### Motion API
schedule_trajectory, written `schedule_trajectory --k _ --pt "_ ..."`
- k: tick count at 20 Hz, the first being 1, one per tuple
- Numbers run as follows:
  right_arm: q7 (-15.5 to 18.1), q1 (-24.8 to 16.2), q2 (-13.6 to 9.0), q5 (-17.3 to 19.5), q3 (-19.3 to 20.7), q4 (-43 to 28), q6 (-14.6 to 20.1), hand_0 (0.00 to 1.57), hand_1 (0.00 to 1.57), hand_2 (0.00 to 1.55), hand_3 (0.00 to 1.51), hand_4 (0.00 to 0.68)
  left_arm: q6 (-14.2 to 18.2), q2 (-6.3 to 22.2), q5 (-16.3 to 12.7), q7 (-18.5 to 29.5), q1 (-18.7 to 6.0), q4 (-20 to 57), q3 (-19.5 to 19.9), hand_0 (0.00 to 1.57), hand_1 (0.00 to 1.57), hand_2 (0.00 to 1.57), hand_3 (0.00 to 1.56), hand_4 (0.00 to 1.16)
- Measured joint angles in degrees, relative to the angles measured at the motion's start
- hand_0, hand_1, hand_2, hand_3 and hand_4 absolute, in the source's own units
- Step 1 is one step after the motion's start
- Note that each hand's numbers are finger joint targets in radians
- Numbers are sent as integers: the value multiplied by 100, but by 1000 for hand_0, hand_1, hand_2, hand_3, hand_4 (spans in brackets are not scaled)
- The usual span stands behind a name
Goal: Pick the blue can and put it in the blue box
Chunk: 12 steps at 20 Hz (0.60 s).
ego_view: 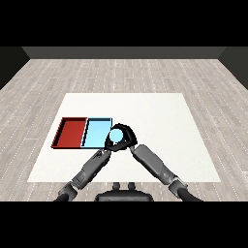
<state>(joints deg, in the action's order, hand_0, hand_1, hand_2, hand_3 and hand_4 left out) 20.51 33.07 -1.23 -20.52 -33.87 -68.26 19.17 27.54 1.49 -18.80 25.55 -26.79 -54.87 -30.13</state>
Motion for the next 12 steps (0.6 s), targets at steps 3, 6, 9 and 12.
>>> schedule_trajectory --k 3,6,9,12 --pt "-167 -178 -3 -57 99 -219 -136 0 0 0 0 0 -43 -32 -26 -72 68 -71 -19 1571 1571 1516 1448 1097" --pt "-292 -180 41 -37 193 -263 -146 0 0 0 0 0 -126 -72 -77 -55 38 -36 55 1571 1571 1516 1448 1097" --pt "-332 -183 72 -46 302 -245 -202 0 0 0 0 0 -220 -100 -120 23 2 107 141 1571 1571 1520 1454 1121" --pt "-376 -137 91 -73 245 -310 -109 0 0 0 0 0 -211 -110 -62 32 61 65 177 1571 1571 1549 1480 1137"
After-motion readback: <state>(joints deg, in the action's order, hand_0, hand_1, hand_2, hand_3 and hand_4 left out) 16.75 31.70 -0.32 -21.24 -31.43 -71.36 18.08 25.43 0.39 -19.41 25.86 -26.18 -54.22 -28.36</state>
